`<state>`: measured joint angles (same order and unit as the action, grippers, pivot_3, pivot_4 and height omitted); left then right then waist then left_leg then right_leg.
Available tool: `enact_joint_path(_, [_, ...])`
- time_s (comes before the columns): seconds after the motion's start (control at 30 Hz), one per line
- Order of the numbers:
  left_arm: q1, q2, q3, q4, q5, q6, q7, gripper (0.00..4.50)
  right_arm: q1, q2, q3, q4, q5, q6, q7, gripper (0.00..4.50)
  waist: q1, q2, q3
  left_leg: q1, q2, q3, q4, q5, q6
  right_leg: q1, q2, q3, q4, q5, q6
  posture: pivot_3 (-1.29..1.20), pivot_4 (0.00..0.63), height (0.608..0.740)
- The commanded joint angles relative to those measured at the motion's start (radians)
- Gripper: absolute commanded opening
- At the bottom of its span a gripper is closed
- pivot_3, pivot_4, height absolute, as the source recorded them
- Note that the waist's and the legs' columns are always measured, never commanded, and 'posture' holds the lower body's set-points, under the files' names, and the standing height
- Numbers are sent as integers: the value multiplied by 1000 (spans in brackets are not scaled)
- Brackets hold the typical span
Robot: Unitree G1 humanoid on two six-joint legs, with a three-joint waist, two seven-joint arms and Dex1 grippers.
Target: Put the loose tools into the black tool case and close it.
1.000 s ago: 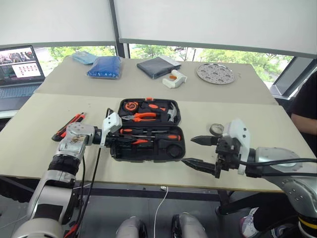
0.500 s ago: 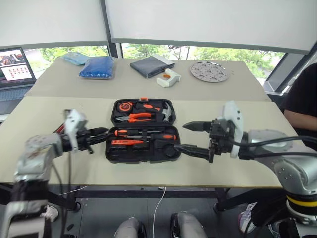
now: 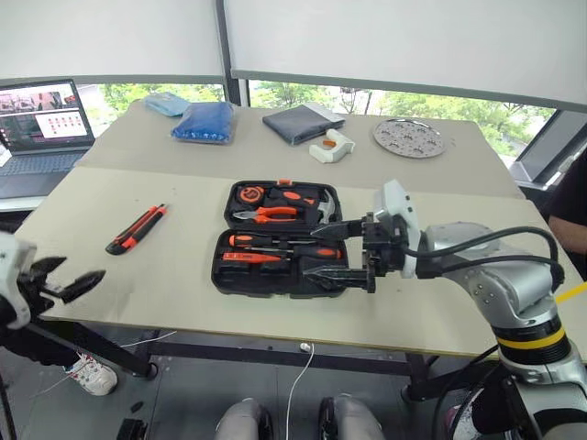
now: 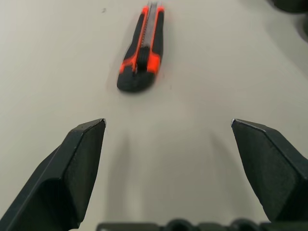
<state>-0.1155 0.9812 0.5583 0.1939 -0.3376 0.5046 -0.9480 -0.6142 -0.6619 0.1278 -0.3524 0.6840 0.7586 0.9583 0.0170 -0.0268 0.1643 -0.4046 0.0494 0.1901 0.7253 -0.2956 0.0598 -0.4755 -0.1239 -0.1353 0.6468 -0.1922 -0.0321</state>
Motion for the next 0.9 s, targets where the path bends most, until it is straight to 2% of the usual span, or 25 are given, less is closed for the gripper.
enact_joint_path(0.03, [-175,65,-153,203,80,-83,-41,4486,3,-3,-31,-36,2,-16,-3,4500,-4,0,0,0,0,0,0,0,0,0,0,-1,0,0,0,0,150,718])
enact_joint_path(0.17, [-442,67,-360,506,235,-227,-52,4486,36,-5,-48,-79,6,-6,-28,4500,-9,0,0,0,-1,4,-3,1,0,0,9,-3,0,4,-7,0,150,718])
enact_joint_path(0.33, [-700,17,-493,828,351,-319,-31,4486,89,-16,-83,-146,23,15,-77,4500,-27,-1,0,-1,0,5,-3,5,6,0,12,-4,0,2,-7,0,150,718])
enact_joint_path(0.5, [-815,-35,-569,995,429,-324,-4,4486,153,-44,-118,-211,39,31,-108,4500,-38,-1,0,0,0,5,-3,5,7,0,12,-2,0,-2,-1,0,150,718])
enact_joint_path(0.6, [-848,-61,-579,1050,440,-264,-26,4486,179,-58,-152,-243,50,46,-134,4500,-36,-1,0,0,0,4,-3,6,7,0,12,-2,1,-3,0,0,150,718])
enact_joint_path(0.63, [-854,-64,-578,1061,439,-248,-30,3959,183,-62,-162,-247,54,50,-140,4500,-35,-1,0,0,0,4,-2,6,7,0,12,-1,1,-3,0,0,150,718])
enact_joint_path(0.7, [-861,-65,-575,1071,439,-244,-35,3438,187,-69,-174,-251,64,56,-151,4500,-34,-1,0,1,0,4,-2,6,7,0,12,0,1,-3,0,0,150,718])
enact_joint_path(0.8, [-870,-61,-560,1072,424,-240,-53,2305,194,-80,-190,-260,73,63,-162,4500,-35,-1,0,1,1,4,0,5,8,0,12,1,1,-3,0,0,150,718])
enact_joint_path(0.87, [-892,-62,-531,1057,389,-235,-105,1781,202,-86,-197,-267,77,65,-169,4500,-35,-1,0,1,1,4,0,5,8,0,12,2,2,-3,0,0,150,718])
enact_joint_path(0.9, [-907,-64,-517,1037,366,-235,-156,1746,207,-89,-201,-272,79,66,-174,4500,-34,-2,0,0,2,4,1,5,8,0,12,1,2,-3,0,0,150,718])
